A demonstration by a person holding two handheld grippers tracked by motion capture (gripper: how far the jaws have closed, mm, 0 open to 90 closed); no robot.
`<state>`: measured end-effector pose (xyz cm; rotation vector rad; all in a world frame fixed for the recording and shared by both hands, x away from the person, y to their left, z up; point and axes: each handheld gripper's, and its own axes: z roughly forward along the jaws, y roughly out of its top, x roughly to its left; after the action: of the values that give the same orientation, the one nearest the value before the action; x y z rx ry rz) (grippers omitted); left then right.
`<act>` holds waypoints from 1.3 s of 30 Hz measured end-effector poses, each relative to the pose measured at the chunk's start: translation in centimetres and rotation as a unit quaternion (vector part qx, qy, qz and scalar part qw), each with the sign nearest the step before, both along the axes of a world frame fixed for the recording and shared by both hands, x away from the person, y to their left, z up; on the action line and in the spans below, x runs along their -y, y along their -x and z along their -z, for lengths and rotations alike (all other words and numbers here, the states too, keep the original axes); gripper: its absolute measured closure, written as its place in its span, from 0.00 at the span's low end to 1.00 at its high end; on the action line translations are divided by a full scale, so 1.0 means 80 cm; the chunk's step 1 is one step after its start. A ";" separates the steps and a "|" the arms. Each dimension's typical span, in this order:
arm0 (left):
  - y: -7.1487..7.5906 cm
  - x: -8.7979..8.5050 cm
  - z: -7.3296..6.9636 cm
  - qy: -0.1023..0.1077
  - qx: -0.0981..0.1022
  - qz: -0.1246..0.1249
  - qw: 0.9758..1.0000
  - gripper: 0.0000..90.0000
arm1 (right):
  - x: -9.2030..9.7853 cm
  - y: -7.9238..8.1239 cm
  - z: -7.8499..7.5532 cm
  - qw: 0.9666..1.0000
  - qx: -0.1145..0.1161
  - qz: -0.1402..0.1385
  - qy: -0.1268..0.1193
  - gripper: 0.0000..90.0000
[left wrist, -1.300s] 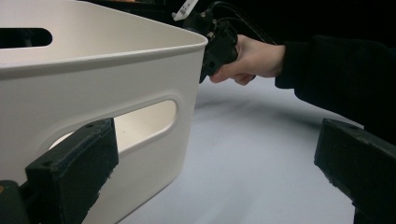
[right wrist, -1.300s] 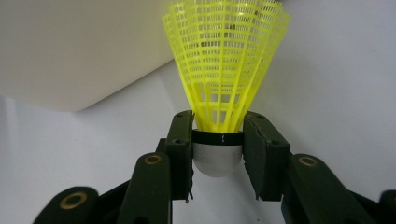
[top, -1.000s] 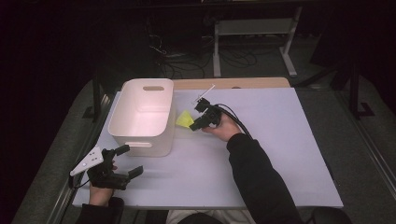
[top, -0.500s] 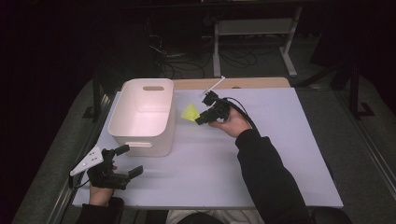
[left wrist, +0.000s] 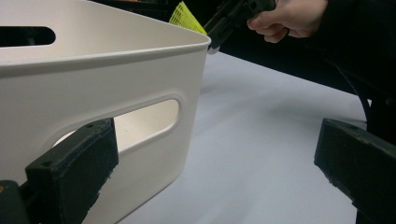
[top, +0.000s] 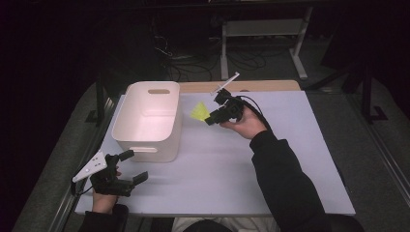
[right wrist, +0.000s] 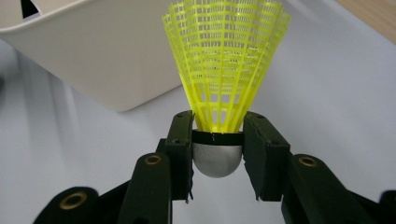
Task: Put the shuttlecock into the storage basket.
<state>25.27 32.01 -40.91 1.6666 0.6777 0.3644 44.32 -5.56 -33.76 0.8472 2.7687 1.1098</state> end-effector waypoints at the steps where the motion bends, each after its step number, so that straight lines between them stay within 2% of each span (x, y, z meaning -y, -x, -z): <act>1: 0.000 0.000 0.000 0.001 0.000 0.000 1.000 0.00 | 0.000 0.001 -0.002 1.000 0.002 -0.002 -0.001 0.70; 8: 0.000 0.000 0.000 0.000 0.000 0.000 1.000 0.00 | 0.003 0.007 -0.016 1.000 0.011 -0.008 -0.008 0.70; 21: 0.000 0.000 0.000 -0.001 0.001 -0.001 1.000 0.00 | -0.008 0.021 -0.044 0.999 0.030 -0.026 -0.022 0.70; 39: 0.000 0.000 0.000 -0.002 0.000 -0.001 1.000 0.00 | -0.024 0.024 -0.068 0.998 0.043 -0.039 -0.029 0.70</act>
<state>25.28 32.03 -40.91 1.6703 0.6780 0.3678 42.41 -3.64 -28.29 0.6837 2.7326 1.2133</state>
